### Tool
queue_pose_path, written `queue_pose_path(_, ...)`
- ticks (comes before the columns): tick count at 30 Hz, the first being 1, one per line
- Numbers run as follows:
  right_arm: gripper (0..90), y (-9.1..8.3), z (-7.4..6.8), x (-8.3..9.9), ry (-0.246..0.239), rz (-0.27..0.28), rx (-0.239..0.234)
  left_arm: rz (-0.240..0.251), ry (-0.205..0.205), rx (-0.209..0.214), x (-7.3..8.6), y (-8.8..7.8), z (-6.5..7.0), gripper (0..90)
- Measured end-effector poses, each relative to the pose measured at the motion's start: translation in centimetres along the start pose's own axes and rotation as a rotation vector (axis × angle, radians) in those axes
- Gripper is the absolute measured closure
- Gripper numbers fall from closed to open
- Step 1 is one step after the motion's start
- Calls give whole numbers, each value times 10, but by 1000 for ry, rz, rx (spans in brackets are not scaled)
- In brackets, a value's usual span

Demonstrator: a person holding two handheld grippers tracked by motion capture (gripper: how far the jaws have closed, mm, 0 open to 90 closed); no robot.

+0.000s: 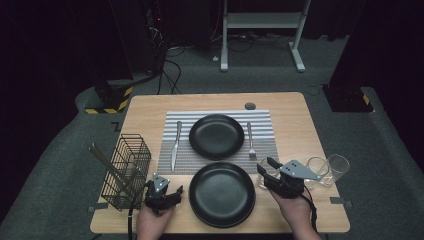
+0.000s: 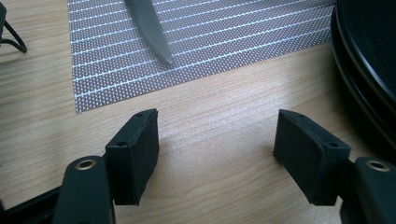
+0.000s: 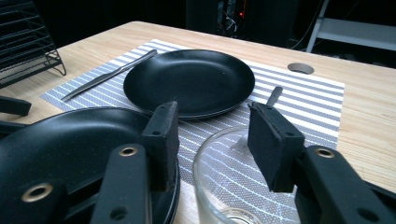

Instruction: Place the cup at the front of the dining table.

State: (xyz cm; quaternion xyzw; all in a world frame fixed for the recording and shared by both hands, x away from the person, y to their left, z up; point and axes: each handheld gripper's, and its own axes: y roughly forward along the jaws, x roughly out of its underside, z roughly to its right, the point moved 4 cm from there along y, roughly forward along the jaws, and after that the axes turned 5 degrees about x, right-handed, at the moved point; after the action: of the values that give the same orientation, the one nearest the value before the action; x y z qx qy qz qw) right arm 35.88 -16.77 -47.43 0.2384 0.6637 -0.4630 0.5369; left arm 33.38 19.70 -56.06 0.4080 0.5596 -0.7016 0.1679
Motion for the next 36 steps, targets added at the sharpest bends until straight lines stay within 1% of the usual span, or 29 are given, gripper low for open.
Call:
queue_pose_path(2, 494, -1, 2, -1, 11, 6, -1, 0, 0, 1, 0, 0, 0, 309)
queue_pose_path(5, 440, -1, 6, -2, 8, 11, 2, 0, 0, 0, 0, 0, 0, 310)
queue_pose_path(10, 371, -3, 9, -3, 20, 16, 4, 0, 0, 1, 0, 0, 0, 310)
queue_pose_path(12, 328, -2, 10, -2, 10, 10, 2, 0, 0, 1, 0, 0, 0, 309)
queue_pose_path(16, 264, -2, 10, 0, 33, -8, -6, 0, 0, 1, 0, 0, 0, 309)
queue_pose_path(20, 198, 0, 12, 2, 20, -17, 24, 0, 0, 1, 0, 0, 0, 310)
queue_pose_path(21, 194, 0, 13, 2, 24, -15, 32, 0, 0, 1, 0, 0, 0, 310)
queue_pose_path(23, 188, 0, 15, 3, 42, -11, 31, 1, -1, 2, 0, 0, 0, 310)
queue_pose_path(27, 184, 1, 17, 7, 35, -22, 35, 0, 0, 1, 0, 0, 0, 310)
queue_pose_path(29, 185, 2, 18, 8, 44, -26, 34, 0, 0, 1, 0, 0, 0, 309)
queue_pose_path(36, 185, 5, 18, 13, 41, -39, 31, 0, -1, 2, 0, 0, 0, 309)
